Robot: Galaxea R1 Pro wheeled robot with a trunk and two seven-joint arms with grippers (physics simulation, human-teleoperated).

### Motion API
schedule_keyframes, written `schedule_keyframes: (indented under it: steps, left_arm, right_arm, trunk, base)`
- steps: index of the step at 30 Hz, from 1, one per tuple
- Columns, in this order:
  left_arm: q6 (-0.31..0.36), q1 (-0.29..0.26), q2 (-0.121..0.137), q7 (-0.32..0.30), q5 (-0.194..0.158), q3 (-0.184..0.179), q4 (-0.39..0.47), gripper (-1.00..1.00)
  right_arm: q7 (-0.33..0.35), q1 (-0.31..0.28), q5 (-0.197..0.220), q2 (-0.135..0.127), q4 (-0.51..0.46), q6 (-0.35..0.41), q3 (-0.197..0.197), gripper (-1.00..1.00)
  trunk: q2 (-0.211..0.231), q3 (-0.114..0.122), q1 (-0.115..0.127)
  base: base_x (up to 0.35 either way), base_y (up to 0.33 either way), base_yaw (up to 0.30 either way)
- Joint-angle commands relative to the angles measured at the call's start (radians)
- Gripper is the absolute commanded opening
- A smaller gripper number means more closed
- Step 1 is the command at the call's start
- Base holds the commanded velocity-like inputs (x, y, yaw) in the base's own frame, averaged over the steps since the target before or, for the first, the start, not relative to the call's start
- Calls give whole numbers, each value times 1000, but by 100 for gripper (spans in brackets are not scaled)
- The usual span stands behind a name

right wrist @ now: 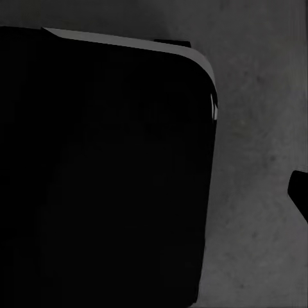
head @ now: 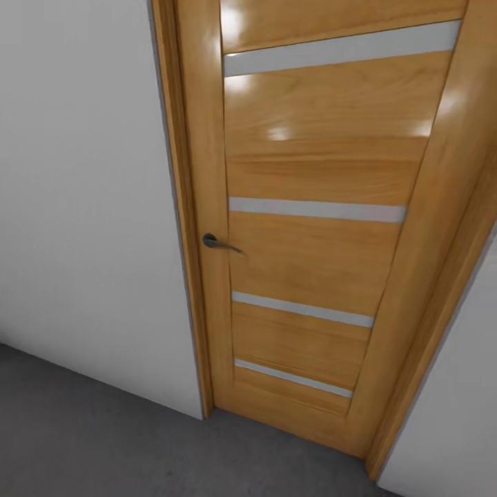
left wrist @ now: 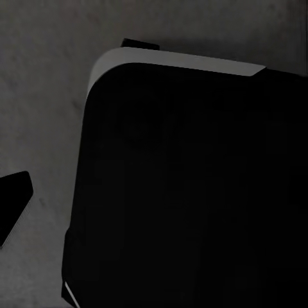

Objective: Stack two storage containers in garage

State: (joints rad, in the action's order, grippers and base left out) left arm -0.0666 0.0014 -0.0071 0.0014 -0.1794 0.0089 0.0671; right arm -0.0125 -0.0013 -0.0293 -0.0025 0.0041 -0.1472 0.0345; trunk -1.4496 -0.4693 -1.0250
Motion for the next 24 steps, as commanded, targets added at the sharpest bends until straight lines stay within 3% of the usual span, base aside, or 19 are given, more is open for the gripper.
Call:
schedule_keyframes:
  steps: [1,11,24]
  left_arm:
    - [-2,0,0,0,-6,0,0,100]
    - [-2,0,0,0,-7,0,0,100]
    - [-2,0,-1,0,-8,0,1,100]
  right_arm:
    - [-1,0,-3,0,0,-3,3,100]
    - [-1,0,-3,-1,0,-3,4,100]
    - [11,0,-4,-4,0,0,6,100]
  trunk:
    - [0,-1,0]
    - [0,-1,0]
    - [0,-1,0]
  base:
    - [5,1,-284]
    - [1,0,-257]
    - [0,0,-23]
